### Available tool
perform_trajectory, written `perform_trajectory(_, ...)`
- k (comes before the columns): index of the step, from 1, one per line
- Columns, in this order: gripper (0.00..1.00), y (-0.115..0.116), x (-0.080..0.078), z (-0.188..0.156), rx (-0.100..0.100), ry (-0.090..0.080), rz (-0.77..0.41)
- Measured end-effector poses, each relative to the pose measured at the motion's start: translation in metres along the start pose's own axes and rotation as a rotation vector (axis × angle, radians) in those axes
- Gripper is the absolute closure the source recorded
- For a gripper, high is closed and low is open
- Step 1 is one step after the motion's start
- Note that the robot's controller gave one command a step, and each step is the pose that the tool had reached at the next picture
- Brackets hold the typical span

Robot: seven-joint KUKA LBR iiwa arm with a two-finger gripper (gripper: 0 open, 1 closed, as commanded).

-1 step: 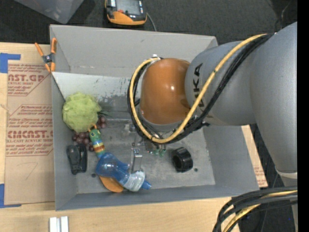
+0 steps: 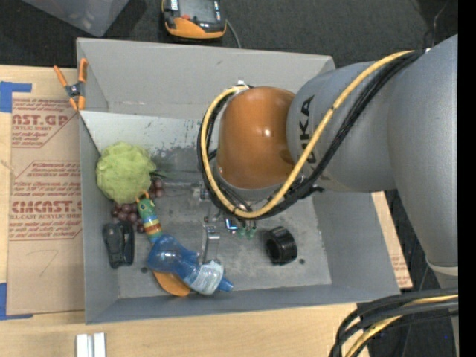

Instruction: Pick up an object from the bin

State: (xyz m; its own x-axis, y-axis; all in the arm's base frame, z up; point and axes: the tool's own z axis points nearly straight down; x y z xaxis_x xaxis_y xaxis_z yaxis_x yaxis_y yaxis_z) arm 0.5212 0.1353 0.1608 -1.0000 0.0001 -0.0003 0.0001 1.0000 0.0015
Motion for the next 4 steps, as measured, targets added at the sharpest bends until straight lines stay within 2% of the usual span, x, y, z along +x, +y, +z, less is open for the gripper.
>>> perform_trajectory(1, 0.00, 0.027, 0.029, 0.094, 0.001, 0.008, 0.203)
perform_trajectory(2, 0.00, 0.042, 0.031, 0.044, -0.002, -0.006, 0.112)
perform_trajectory(3, 0.00, 0.030, 0.032, 0.084, 0.002, 0.011, 0.181)
perform_trajectory(4, 0.00, 0.022, 0.038, 0.091, -0.005, -0.006, 0.293)
